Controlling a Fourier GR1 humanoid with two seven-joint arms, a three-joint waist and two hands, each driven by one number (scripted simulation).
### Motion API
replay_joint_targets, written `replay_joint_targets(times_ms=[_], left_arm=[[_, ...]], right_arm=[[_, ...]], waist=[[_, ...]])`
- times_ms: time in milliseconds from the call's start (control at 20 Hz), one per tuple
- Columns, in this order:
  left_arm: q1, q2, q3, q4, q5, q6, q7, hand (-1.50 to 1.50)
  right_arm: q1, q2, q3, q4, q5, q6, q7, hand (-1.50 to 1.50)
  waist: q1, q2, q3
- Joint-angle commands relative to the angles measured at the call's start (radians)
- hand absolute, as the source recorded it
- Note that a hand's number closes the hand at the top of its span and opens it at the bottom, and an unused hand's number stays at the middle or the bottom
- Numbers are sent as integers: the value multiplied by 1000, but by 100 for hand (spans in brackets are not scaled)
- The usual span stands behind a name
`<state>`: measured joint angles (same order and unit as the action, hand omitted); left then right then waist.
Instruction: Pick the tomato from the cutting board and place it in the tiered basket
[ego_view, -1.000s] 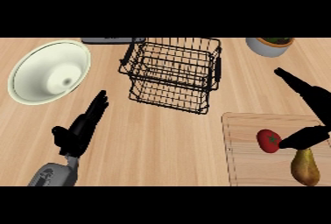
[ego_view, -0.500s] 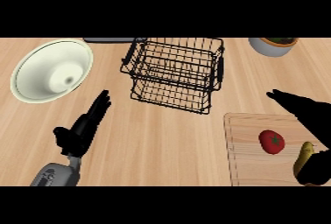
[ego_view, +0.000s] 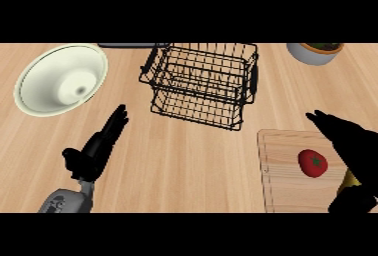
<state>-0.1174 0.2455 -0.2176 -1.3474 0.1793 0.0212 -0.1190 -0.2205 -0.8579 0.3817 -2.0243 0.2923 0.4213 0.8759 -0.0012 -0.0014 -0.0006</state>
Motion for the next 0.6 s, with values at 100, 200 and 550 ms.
replay_joint_targets(times_ms=[100,200,550], left_arm=[[-35,-28,30,80,-23,-7,-46,0],[-20,-9,45,33,-22,-38,-2,0],[33,-45,38,-35,-59,-17,20,0]], right_arm=[[81,23,12,86,128,12,-16,-150],[44,92,-33,122,114,66,-5,-150],[153,185,-11,280,311,-77,-232,-150]], waist=[[-6,2,0],[1,1,0],[2,1,1]])
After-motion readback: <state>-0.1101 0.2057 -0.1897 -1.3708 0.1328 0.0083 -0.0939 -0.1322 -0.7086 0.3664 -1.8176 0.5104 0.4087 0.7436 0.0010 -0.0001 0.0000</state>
